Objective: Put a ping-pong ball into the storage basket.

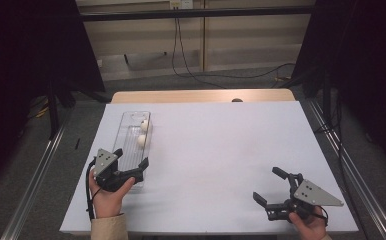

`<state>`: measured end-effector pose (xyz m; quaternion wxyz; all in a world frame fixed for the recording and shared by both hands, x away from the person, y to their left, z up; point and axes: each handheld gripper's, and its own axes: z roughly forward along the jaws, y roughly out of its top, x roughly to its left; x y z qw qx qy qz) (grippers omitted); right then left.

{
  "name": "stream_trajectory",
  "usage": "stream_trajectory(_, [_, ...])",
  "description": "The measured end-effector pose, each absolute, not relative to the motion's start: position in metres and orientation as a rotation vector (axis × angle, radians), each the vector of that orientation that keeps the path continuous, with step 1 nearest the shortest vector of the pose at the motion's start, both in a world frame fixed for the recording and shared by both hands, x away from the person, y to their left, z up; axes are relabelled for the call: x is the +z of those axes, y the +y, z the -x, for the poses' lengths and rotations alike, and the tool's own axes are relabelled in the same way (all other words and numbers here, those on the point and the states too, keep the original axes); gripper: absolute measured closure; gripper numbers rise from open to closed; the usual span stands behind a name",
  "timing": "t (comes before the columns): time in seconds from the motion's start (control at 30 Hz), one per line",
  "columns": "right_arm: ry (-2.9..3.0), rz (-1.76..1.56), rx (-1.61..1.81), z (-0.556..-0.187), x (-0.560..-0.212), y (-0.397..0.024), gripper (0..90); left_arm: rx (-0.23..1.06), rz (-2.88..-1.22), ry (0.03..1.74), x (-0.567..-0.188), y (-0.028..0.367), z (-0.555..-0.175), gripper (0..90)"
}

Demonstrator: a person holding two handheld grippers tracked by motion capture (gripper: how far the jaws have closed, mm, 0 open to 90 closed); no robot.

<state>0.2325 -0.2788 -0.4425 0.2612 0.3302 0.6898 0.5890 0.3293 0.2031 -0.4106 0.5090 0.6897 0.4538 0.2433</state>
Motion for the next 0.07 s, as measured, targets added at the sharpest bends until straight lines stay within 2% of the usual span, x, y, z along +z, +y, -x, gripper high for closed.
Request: stream_trajectory(0.07, [1.869,-0.896,1.595,-0.2325,-0.4425,-0.2793,0.5,0.583,-1.661,1.089,-0.4112,0.2025,-0.3293,3.5])
